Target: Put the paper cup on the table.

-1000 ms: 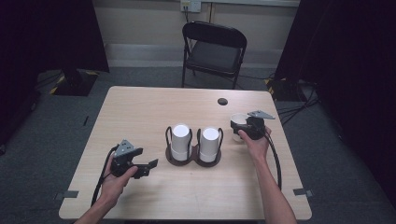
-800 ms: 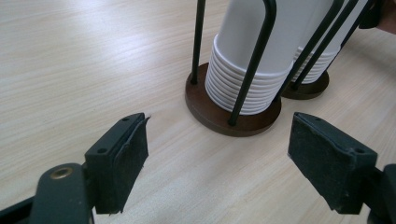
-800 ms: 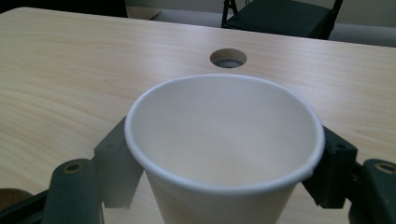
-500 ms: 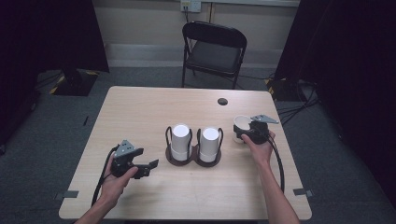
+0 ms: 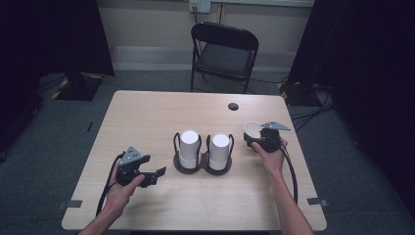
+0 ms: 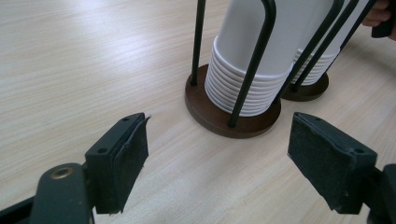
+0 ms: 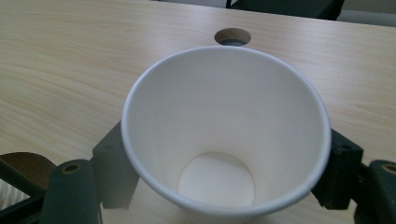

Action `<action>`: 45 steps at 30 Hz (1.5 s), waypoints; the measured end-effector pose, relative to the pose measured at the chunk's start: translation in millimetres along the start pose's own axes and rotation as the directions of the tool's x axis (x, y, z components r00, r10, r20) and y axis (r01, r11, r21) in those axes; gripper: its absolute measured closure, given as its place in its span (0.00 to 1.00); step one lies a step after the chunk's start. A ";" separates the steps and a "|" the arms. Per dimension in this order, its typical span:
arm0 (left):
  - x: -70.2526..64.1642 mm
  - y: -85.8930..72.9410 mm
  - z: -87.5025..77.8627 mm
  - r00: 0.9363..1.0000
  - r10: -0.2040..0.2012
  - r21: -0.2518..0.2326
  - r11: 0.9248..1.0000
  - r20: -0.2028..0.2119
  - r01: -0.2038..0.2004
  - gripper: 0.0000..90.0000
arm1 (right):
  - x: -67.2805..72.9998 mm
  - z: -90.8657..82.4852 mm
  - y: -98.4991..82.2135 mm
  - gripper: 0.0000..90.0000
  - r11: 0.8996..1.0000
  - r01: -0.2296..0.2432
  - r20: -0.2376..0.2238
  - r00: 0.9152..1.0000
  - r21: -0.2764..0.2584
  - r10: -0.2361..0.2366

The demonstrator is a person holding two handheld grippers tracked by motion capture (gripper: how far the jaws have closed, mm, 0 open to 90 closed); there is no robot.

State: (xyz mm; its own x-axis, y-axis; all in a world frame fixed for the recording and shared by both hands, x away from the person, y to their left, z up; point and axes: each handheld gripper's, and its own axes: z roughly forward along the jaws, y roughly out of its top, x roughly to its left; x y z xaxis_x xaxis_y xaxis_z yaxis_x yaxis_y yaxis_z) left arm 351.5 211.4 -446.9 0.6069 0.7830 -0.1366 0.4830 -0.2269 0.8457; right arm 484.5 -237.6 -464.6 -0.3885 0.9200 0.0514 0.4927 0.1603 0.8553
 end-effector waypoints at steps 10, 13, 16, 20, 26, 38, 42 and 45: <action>0.6 0.1 -0.3 1.000 -0.001 -0.001 1.000 0.001 0.001 0.22 | -1.3 5.8 -3.7 0.22 1.000 -0.019 -0.009 1.000 0.023 0.019; 1.0 0.0 -0.2 1.000 -0.004 -0.002 1.000 0.001 0.004 0.22 | -3.0 7.0 -4.5 0.15 0.999 -0.033 -0.029 0.999 0.031 0.034; 1.7 0.2 -0.7 1.000 0.001 -0.007 1.000 0.010 -0.001 0.22 | -4.2 5.3 -3.9 0.15 0.999 -0.041 -0.040 0.998 0.029 0.042; 1.3 0.2 0.1 1.000 -0.003 -0.008 1.000 0.005 0.003 0.22 | -6.5 3.6 -4.6 0.15 0.998 -0.056 -0.047 0.997 0.033 0.057; 1.6 0.5 -0.1 1.000 -0.003 -0.009 1.000 0.006 0.003 0.22 | -6.6 0.9 -5.1 0.15 0.996 -0.058 -0.056 0.997 0.062 0.061; 2.0 0.3 0.2 1.000 0.001 -0.005 1.000 0.003 -0.001 0.22 | -8.0 -10.2 -4.8 0.16 0.995 -0.058 -0.058 0.996 0.078 0.062; 0.8 0.0 0.8 1.000 0.009 -0.005 1.000 0.005 -0.009 0.23 | -9.7 -16.9 -5.0 0.16 0.995 -0.063 -0.071 0.995 0.072 0.069; 0.8 0.0 0.7 1.000 0.008 -0.005 1.000 0.003 -0.008 0.23 | -9.8 -21.8 -5.2 0.16 0.995 -0.070 -0.074 0.994 0.067 0.075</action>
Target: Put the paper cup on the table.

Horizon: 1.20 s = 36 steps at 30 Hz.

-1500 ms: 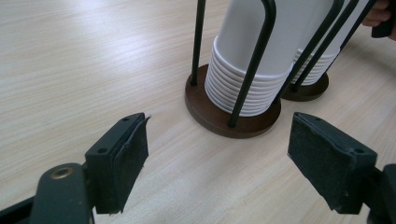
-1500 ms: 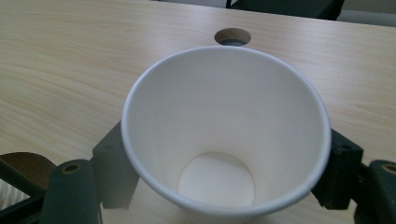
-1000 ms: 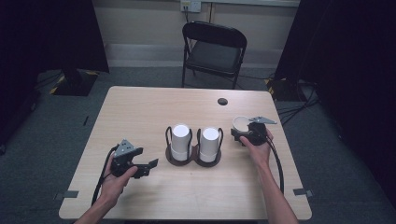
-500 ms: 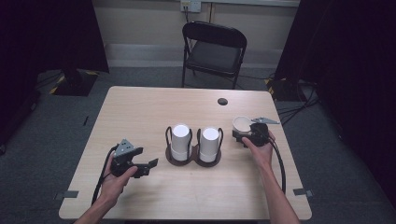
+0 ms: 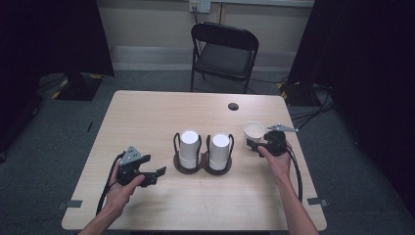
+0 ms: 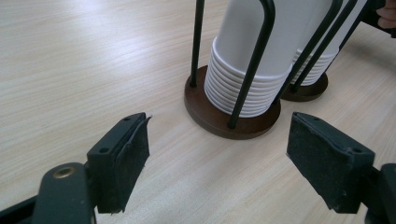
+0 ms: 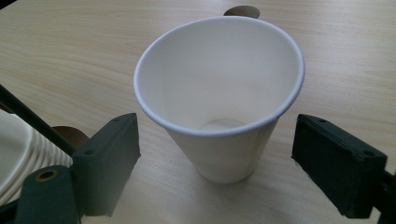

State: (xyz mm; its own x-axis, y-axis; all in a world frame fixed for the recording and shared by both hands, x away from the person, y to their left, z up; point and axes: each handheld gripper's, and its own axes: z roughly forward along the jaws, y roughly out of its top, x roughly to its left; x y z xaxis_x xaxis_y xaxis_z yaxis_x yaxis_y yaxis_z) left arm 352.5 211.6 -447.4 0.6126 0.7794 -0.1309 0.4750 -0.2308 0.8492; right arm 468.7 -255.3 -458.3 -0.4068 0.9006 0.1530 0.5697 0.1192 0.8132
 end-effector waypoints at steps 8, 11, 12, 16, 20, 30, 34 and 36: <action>-0.6 0.6 0.8 1.000 0.008 0.013 1.000 0.003 -0.008 0.22 | -0.2 -11.8 -5.5 0.16 1.000 -0.013 -0.003 1.000 -0.010 0.013; -0.1 0.5 0.2 1.000 0.001 0.012 1.000 0.000 -0.001 0.22 | 0.3 -19.0 -5.3 0.15 1.000 -0.015 -0.001 1.000 -0.012 0.015; 0.1 0.5 -0.1 1.000 -0.002 0.013 1.000 -0.004 0.002 0.22 | 1.1 -22.7 -5.4 0.15 1.000 -0.017 0.001 1.000 -0.015 0.017; 1.0 0.4 0.0 1.000 -0.012 0.014 1.000 -0.011 0.012 0.22 | 5.8 -33.1 -4.6 0.15 1.000 -0.011 0.006 1.000 -0.017 0.011; 0.5 0.3 -0.2 1.000 -0.006 0.016 1.000 -0.011 0.006 0.22 | 14.2 -44.4 -5.6 0.16 1.000 0.003 0.003 1.000 -0.031 -0.002; -1.5 -0.9 0.0 1.000 -0.010 0.017 1.000 -0.010 0.010 0.23 | 36.9 -69.3 -18.9 0.15 0.999 0.028 0.010 1.000 -0.035 -0.028; -2.4 -1.1 -0.3 1.000 -0.006 0.017 1.000 -0.008 0.006 0.23 | 47.8 -80.6 -21.7 0.15 0.998 0.039 -0.006 0.999 -0.044 -0.039; -2.2 -1.2 0.0 1.000 -0.006 0.018 1.000 -0.010 0.006 0.23 | 54.2 -86.3 -22.2 0.15 0.998 0.041 -0.008 0.999 -0.049 -0.041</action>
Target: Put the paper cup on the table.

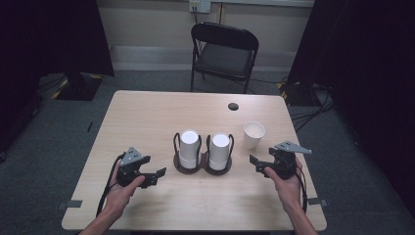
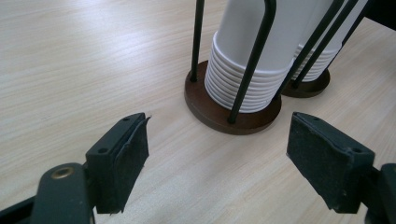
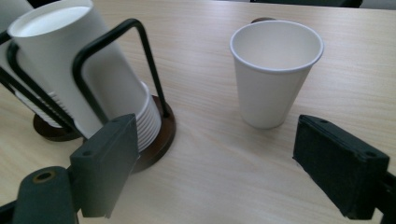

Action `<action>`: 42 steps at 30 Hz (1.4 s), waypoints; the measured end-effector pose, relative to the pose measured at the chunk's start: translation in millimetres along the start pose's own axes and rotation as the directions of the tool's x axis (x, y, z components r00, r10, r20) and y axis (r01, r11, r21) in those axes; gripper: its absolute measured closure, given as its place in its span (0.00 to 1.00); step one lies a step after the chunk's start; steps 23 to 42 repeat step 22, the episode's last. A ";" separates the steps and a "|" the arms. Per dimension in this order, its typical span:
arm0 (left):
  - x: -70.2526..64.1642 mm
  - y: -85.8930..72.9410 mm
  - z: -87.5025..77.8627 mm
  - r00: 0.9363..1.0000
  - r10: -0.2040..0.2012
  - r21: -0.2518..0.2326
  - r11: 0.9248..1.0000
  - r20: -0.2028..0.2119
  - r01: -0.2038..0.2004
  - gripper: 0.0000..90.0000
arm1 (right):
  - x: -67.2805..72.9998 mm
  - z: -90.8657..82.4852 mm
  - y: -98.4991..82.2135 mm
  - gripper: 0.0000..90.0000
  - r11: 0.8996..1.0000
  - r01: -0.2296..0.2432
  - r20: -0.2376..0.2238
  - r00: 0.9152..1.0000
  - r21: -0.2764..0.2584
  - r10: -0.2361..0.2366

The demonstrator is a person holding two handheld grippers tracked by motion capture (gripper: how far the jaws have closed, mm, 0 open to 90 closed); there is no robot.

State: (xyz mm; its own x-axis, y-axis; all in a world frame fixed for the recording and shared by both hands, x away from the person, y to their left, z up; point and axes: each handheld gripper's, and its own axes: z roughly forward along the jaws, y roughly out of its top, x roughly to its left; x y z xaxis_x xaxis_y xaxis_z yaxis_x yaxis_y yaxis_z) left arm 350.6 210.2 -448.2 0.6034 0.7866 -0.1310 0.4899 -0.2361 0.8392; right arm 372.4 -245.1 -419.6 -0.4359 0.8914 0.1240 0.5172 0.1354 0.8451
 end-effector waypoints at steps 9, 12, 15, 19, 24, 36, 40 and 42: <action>-1.1 -0.3 -0.5 0.999 0.012 -0.020 1.000 0.038 -0.011 0.21 | 32.2 -11.5 -8.7 0.15 1.000 0.019 -0.046 0.999 0.005 -0.019; -2.9 -0.3 1.5 1.000 0.019 0.009 1.000 0.004 -0.019 0.22 | 41.8 -12.9 -13.5 0.15 0.999 0.033 -0.045 0.998 -0.001 -0.033; -2.4 -1.1 2.4 1.000 0.020 0.020 1.000 0.000 -0.020 0.23 | 49.1 -14.2 -16.8 0.15 0.999 0.041 -0.042 0.998 0.000 -0.041; -2.3 -2.1 3.9 1.000 0.015 0.035 0.999 -0.010 -0.015 0.23 | 57.4 -11.4 -23.4 0.15 0.997 0.077 -0.057 0.995 0.010 -0.077; -2.5 -1.9 4.8 1.000 0.013 0.036 0.999 -0.005 -0.013 0.23 | 55.6 -9.7 -22.9 0.15 0.998 0.068 -0.053 0.996 0.014 -0.068; -2.5 -1.9 4.8 1.000 0.013 0.036 0.999 -0.005 -0.013 0.23 | 55.6 -9.7 -22.9 0.15 0.998 0.068 -0.053 0.996 0.014 -0.068; -2.5 -1.9 4.8 1.000 0.013 0.036 0.999 -0.005 -0.013 0.23 | 55.6 -9.7 -22.9 0.15 0.998 0.068 -0.053 0.996 0.014 -0.068; -2.5 -1.9 4.8 1.000 0.013 0.036 0.999 -0.005 -0.013 0.23 | 55.6 -9.7 -22.9 0.15 0.998 0.068 -0.053 0.996 0.014 -0.068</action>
